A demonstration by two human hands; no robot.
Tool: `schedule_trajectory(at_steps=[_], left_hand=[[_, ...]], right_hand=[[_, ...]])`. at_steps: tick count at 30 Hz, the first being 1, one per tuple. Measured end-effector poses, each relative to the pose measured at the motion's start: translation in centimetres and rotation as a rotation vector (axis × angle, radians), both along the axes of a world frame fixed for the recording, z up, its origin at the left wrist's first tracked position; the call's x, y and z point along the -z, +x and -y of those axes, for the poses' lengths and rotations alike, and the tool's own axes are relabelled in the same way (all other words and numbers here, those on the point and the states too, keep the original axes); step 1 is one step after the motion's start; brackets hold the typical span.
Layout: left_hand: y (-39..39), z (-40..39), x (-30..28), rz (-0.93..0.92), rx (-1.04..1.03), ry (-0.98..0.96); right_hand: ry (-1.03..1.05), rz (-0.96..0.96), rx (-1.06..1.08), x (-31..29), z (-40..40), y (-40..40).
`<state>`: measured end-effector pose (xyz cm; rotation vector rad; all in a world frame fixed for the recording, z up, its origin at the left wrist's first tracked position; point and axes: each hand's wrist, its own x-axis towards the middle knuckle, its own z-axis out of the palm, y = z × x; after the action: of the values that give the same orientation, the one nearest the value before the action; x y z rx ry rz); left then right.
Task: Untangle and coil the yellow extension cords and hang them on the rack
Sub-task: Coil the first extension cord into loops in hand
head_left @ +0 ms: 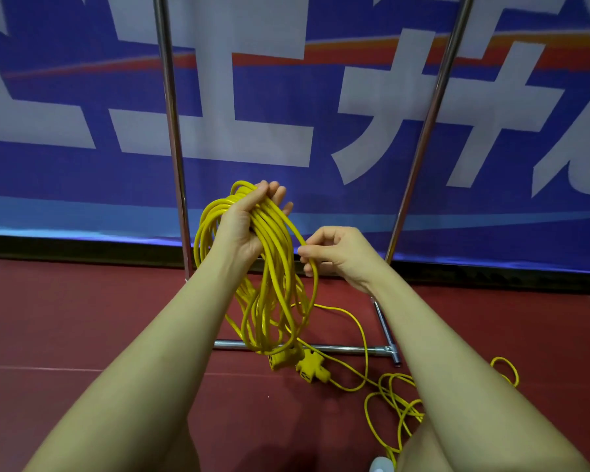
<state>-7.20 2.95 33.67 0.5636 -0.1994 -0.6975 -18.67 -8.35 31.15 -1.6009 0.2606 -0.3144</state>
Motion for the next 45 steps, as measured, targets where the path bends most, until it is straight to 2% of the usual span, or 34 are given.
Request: schedule_trajectory(at_steps=[5,8,12,19,25,32,42,45], left_hand=[[-0.1,0.1,0.0,-0.023,0.007,0.006],[0.0,0.2,-0.1,-0.022,0.024,-0.028],[0.3,0.5,0.0,-0.068,-0.017,-0.076],[0.6,0.8,-0.6,-0.096,-0.04,-0.141],[1.4,0.4,-1.0,-0.117,-0.046,-0.132],[1.8,0.0,-1.3,-0.127,-0.008,-0.071],[2.1,-1.3,-1.7,0.064,-0.028,0.147],[2.2,-1.6,-1.5,0.073,-0.033,0.168]], right_hand=[[-0.054,0.017,0.094,0.4,-0.3,1.0],[-0.16,-0.008,0.029,1.2,-0.1,1.6],[-0.09,-0.078,-0.152,1.7,-0.7,1.8],[-0.032,-0.042,-0.219,1.6,-1.5,2.2],[0.112,0.007,-0.286,0.9,-2.0,2.3],[0.266,-0.055,-0.358,0.4,-2.4,2.1],[0.328,-0.011,-0.413,-0.4,-3.3,1.9],[0.251,-0.028,-0.403,-1.1,-3.6,1.8]])
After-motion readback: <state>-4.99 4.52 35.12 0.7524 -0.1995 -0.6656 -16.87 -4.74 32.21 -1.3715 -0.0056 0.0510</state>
